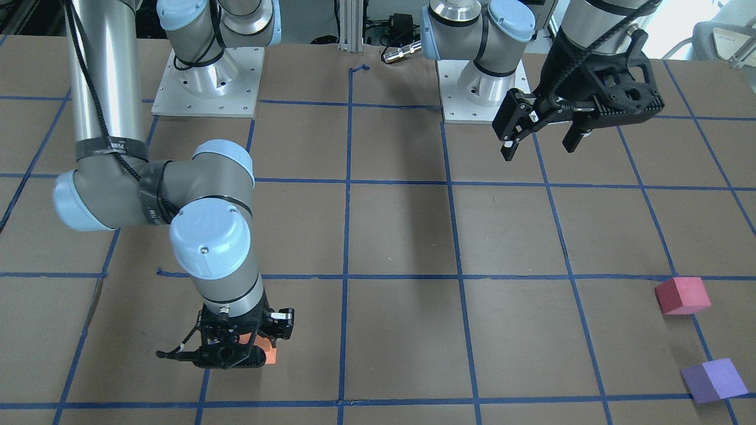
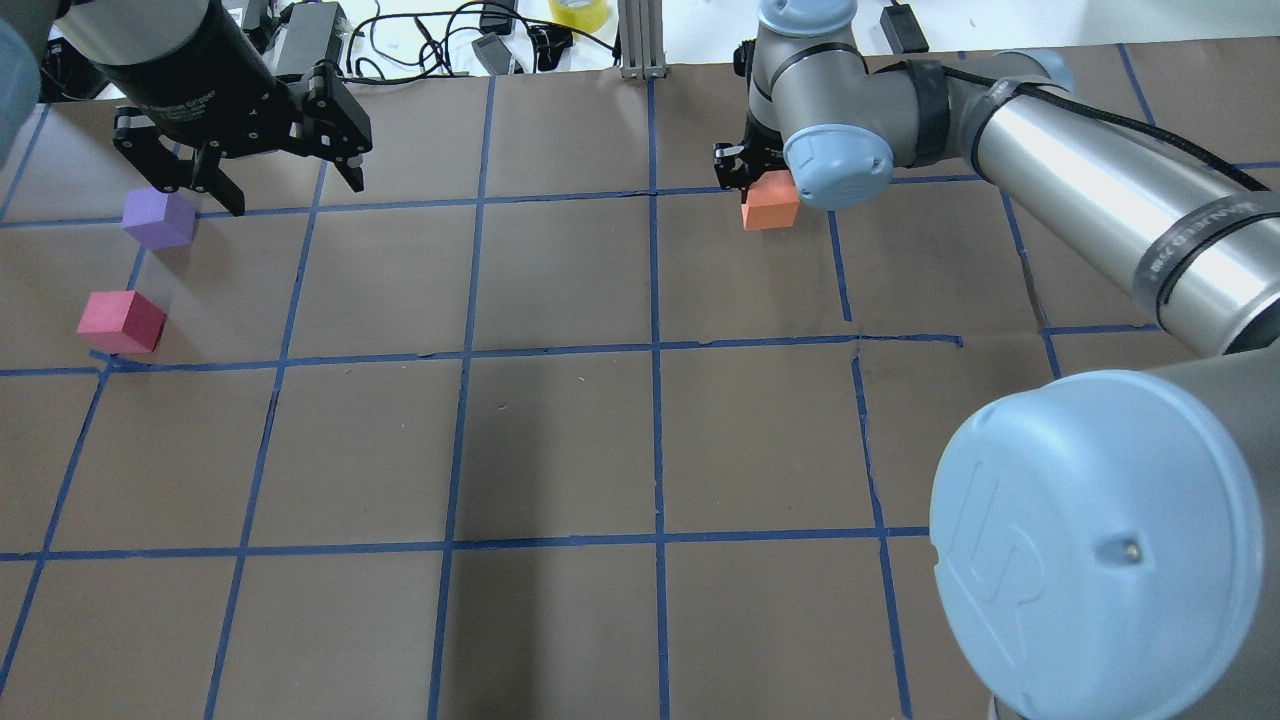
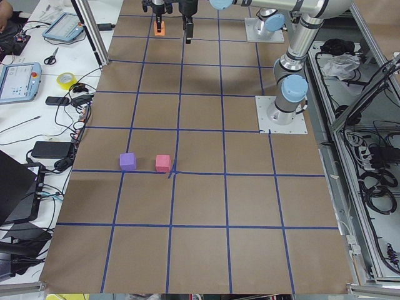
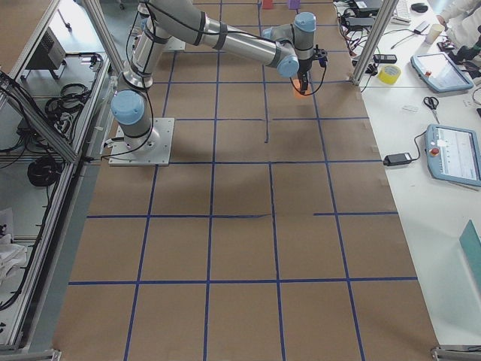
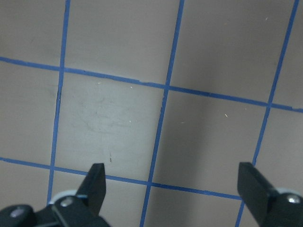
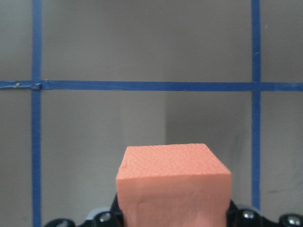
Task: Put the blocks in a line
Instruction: 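Carry the orange cube toward the table center and lower it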
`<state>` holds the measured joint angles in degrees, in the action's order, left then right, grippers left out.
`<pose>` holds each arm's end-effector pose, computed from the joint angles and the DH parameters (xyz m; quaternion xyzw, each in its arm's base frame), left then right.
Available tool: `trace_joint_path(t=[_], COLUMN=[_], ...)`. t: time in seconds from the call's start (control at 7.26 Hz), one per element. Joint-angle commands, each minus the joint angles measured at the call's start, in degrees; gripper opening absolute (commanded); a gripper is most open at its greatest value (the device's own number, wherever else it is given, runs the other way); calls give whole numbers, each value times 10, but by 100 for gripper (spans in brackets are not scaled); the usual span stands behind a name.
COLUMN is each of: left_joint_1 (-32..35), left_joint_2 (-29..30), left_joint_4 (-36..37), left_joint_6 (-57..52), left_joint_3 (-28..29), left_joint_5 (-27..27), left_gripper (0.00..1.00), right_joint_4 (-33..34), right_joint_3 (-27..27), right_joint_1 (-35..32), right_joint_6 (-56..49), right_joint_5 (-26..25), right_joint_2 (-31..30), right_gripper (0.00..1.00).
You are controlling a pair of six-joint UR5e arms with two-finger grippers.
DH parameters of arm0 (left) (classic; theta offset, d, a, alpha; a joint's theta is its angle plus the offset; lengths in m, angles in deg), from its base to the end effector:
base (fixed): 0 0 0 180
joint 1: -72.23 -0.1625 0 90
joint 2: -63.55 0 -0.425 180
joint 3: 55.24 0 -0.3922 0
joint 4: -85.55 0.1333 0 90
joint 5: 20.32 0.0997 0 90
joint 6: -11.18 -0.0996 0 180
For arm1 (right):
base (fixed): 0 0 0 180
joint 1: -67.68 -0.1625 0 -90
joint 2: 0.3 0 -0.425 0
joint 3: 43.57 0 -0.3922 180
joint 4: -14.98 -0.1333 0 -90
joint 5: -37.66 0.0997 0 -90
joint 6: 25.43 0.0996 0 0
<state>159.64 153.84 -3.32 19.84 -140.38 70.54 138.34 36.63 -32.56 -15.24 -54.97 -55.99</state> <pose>-0.1090 -0.5076 0.5295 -0.0983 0.9939 -0.0500 0.0049 0.2529 -0.6760 0.2679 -0.0013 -0.9968 0.0800 0.0088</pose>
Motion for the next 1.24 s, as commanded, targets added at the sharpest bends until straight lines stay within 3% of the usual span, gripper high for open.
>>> trace_joint_path(t=[0.0,0.28,0.96,1.1], left_joint_1=[-21,-27,-27,-26], left_joint_2=[19,47,68,65], left_joint_4=[35,75,89,86], left_joint_6=[-33,-41,-38,-37], left_joint_3=[3,-3,1,-1], left_joint_5=[4,28,25,17], left_gripper=[100,100,100,100], right_joint_4=[-5,-7,-38,-37], right_joint_3=[-27,-91,-92,-92], right_joint_1=[-69,-110,-125,-125], right_joint_6=[126,165,172,167], right_joint_5=[-3,-32,-33,-30], right_joint_2=[43,102,106,103], right_gripper=[16,20,20,24])
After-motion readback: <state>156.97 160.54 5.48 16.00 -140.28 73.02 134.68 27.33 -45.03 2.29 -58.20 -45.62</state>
